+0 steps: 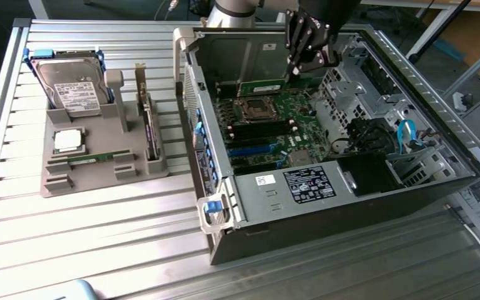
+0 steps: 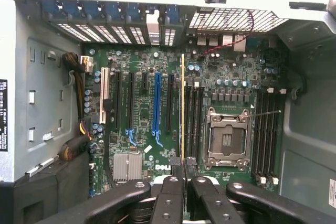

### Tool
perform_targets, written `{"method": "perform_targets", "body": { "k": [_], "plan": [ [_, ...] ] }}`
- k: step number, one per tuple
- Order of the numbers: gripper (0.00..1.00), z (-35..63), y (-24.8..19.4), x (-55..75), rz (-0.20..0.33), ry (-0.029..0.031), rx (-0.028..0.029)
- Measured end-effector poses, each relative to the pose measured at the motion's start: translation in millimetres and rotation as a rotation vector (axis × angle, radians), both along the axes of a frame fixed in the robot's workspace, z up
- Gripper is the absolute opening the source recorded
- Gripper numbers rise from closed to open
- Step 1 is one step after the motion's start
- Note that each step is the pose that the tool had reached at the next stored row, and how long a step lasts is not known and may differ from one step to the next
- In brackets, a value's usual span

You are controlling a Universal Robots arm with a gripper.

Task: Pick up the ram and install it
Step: 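Insert the ram into the slot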

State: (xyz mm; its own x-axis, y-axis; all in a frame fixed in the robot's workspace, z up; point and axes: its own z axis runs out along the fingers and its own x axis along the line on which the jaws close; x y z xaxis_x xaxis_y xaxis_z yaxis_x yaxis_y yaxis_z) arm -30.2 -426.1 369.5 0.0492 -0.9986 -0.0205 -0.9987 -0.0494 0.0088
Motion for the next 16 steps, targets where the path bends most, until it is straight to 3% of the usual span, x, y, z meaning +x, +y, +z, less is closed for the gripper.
{"method": "perform_targets", "body": {
  "k": [12, 16],
  "plan": [
    [0.12, -22.3, 0.0, 0.0, 0.0, 0.0, 0.0001],
    [0.12, -31.5, 0.0, 0.0, 0.0, 0.0, -0.0032]
  ]
}}
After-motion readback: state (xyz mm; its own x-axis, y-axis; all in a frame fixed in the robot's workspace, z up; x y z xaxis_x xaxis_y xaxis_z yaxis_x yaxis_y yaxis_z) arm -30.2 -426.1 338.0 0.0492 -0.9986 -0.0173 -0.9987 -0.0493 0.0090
